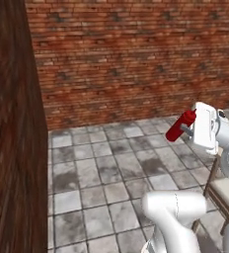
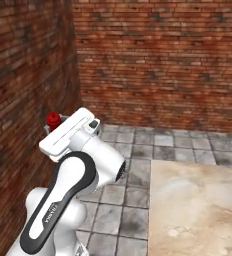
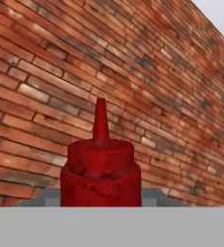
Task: Place the ketchup and mustard from the counter to the top shelf of the fridge. If the existing items in the fridge are on the top shelf, move them to other shelves.
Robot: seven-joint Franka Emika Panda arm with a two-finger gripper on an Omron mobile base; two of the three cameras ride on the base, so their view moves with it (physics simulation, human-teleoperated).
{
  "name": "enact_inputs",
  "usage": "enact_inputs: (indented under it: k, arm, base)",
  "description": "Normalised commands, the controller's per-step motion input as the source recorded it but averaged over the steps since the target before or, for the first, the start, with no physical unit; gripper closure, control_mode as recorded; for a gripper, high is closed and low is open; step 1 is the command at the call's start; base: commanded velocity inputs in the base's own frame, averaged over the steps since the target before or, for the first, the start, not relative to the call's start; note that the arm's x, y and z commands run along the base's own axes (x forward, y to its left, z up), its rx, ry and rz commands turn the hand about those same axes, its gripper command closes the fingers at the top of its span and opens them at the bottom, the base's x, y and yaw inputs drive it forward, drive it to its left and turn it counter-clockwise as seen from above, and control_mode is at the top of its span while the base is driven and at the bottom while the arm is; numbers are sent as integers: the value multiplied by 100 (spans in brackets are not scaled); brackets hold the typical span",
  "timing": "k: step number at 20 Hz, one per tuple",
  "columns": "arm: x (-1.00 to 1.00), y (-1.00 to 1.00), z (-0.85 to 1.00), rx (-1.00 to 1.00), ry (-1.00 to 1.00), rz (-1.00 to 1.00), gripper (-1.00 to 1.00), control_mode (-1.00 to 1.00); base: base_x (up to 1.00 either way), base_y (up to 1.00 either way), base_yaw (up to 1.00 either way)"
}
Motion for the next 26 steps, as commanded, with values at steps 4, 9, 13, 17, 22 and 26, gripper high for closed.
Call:
enact_inputs:
  k: [4, 9, 13, 17, 22, 26]
  arm:
    - [0, 0, 0, 0, 0, 0, 100, 100]
    - [0, 0, 0, 0, 0, 0, 100, 100]
    - [0, 0, 0, 0, 0, 0, 100, 100]
    - [0, 0, 0, 0, 0, 0, 100, 100]
    - [0, 0, 0, 0, 0, 0, 100, 100]
    - [0, 0, 0, 0, 0, 0, 100, 100]
  base:
    - [100, 7, 0]
    - [100, 9, -5]
    - [100, 26, -35]
    - [95, 34, -57]
    - [86, 36, -64]
    - [90, 36, -64]
